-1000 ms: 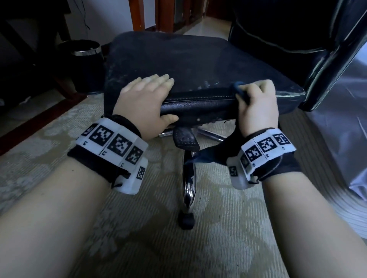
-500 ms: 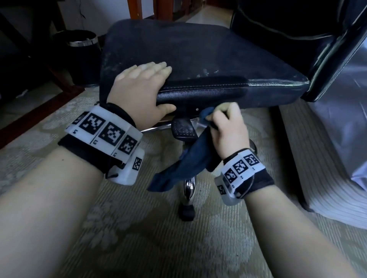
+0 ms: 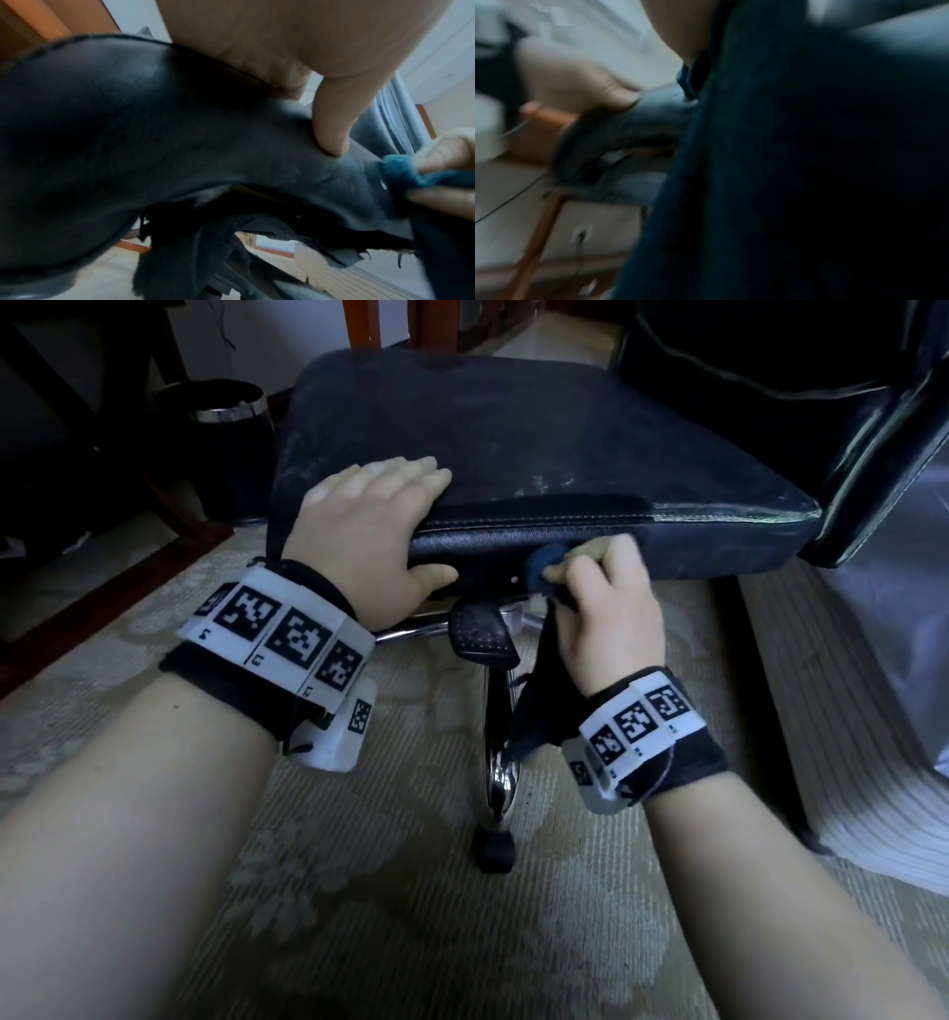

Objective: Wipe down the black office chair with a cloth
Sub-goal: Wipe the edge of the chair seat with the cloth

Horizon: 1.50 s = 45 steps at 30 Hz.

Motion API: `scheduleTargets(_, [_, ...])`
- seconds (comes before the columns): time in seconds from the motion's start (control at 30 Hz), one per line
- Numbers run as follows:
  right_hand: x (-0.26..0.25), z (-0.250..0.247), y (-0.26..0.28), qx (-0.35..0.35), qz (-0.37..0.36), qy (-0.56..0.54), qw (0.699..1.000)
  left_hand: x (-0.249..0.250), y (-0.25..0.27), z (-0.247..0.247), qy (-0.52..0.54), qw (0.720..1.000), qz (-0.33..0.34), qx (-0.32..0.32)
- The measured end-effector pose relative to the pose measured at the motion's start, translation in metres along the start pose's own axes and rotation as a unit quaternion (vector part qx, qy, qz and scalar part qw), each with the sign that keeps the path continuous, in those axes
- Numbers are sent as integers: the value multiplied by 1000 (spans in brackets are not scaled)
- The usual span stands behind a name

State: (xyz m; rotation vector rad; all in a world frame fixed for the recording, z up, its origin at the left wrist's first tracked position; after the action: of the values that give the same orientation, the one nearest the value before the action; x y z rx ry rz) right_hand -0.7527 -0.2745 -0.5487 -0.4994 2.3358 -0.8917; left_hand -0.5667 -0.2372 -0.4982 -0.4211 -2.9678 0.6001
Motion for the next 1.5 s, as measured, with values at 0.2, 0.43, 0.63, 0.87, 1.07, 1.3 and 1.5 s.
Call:
scheduleTargets(0.2, [-18,-23,-29,59,-17,-53,997,17,-12,1,2,999,-30,-29])
scheduleTargets(0.43, [28,-28,-56,12,115,-5,993,17,-12,6,-15,999,-27,-13])
scheduleTargets(0.63, [-2,-34,-74,-47,95,-6,994,16,-13,4,-16,999,-43,-8])
scheduleTargets(0.87, [-16,-17,-94,-172,82,88,978,10,-16,3,-8,998,-58,-36])
scheduleTargets(1.07, [6,-37,-98,-165,140,115,969,7,-13,0,-3,998,-62,-26])
scheduleTargets(1.3, [8,-24,-62,-65,102,17,993,31,-26,4,-3,999,-28,-34])
scheduleTargets(1.5, [55,-43,-63,9,178,2,984,54,-46,20,-60,998,10,-10])
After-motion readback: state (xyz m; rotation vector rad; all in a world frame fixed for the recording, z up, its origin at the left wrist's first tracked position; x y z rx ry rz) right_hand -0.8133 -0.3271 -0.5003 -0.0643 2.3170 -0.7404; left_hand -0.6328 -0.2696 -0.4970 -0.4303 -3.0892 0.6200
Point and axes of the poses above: each hand's wrist, its own y-axis away from the middle knuckle, its own z-axis out of the palm, x = y × z, the point moved 2 cm from there along -y, towards the middle knuckle, and after that the axes turned 13 degrees about z, right-handed, at the moved point
